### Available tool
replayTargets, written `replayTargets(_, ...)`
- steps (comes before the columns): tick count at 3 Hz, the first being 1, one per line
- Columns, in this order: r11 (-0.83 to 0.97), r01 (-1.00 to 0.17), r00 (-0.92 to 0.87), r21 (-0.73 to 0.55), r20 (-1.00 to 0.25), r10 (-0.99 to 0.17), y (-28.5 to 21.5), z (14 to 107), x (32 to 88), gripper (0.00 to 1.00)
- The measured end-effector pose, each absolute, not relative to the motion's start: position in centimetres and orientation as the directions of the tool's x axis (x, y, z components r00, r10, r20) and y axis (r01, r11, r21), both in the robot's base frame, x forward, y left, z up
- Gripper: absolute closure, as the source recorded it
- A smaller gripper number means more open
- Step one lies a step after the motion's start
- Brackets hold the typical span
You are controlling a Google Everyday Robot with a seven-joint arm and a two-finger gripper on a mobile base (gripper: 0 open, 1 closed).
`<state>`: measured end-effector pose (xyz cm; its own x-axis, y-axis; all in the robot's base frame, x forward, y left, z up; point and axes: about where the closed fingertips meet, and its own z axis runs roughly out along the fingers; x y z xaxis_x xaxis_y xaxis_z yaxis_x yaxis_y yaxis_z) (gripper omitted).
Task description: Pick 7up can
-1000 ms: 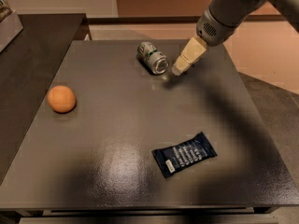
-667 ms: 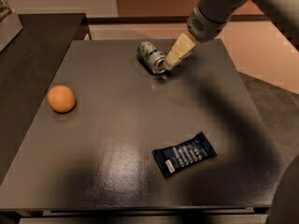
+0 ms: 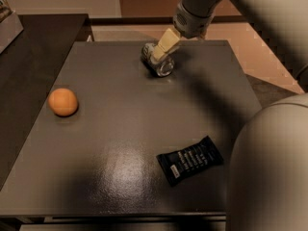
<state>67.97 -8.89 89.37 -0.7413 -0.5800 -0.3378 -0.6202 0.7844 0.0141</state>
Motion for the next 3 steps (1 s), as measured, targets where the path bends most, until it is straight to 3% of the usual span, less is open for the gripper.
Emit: replayTargets(3, 0.810, -0.587, -0.788, 0.008, -0.237, -0.569, -4.0, 87.3, 70.0, 0.00)
